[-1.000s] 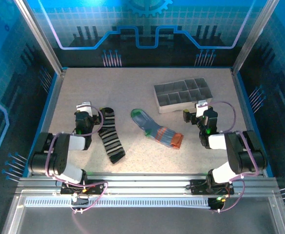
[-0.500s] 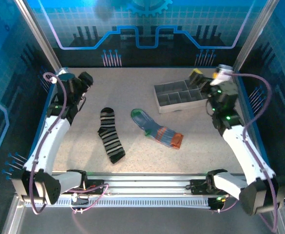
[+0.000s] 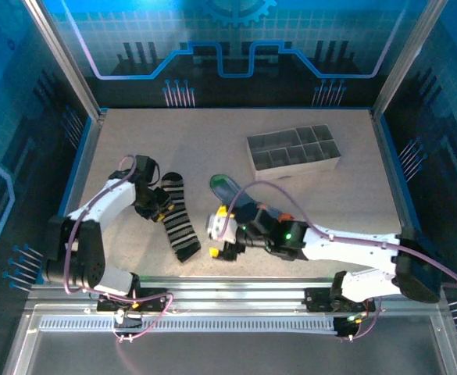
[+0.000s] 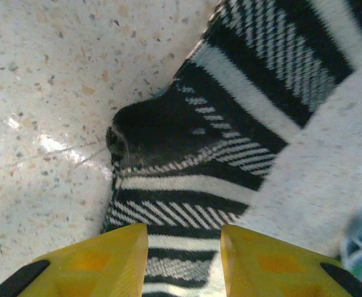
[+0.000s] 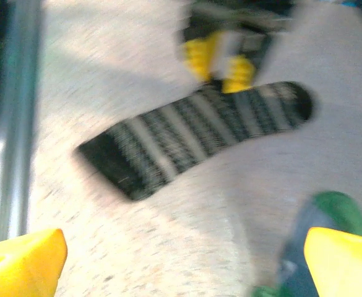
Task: Roll the socks
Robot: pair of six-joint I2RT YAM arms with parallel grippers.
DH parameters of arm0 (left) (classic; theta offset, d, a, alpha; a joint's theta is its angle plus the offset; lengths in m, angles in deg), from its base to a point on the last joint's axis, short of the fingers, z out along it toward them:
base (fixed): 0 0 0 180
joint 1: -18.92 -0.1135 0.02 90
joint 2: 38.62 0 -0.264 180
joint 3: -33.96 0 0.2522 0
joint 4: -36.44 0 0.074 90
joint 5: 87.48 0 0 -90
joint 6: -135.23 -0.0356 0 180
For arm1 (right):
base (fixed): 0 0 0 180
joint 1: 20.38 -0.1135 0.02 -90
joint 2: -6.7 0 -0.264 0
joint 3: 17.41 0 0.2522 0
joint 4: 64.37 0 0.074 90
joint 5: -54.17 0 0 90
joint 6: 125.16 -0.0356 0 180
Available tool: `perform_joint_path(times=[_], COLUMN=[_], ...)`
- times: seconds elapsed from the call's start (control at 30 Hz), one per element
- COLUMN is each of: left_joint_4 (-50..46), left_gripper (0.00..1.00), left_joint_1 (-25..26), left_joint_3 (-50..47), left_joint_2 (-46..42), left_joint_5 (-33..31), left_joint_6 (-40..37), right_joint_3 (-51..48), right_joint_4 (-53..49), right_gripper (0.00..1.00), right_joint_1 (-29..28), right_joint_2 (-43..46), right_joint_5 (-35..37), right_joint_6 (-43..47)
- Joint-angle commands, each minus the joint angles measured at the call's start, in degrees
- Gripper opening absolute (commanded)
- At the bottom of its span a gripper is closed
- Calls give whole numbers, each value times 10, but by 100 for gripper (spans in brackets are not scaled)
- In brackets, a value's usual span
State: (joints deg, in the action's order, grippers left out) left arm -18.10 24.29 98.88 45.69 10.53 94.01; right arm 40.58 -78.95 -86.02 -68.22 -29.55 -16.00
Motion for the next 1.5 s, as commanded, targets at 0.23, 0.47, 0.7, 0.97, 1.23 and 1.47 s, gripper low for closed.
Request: perform_joint_path(times=[0.23,0.47,0.7,0.97,1.23,1.47], left_joint_4=[63,72,38,-1,-32,-62], left_gripper=[32,31,33,34,34,34], left_joint_1=[126,165,165,156,92,36], left_joint_3=[24,38,67,81,28,-18], left_joint_2=[142,147,97,30,-85,-171], left_joint_5=[-3,-14,-34,-35,-11,18], left_joint_6=[-63,-59,-61,-42,-26,-18], right_joint_3=[24,58,59,110,139,193], right_joint_4=[98,97,88,40,6,-65], right_gripper=[93,75,52,16,0,0], right_joint_1=[-16,-14,-1,5,21,67], right_joint_2=[-167,-244,-255,-282,-277,-295], right_joint_5=[-24,-30,-34,-59,-94,-208], right_joint_6=[187,194,194,175,112,27])
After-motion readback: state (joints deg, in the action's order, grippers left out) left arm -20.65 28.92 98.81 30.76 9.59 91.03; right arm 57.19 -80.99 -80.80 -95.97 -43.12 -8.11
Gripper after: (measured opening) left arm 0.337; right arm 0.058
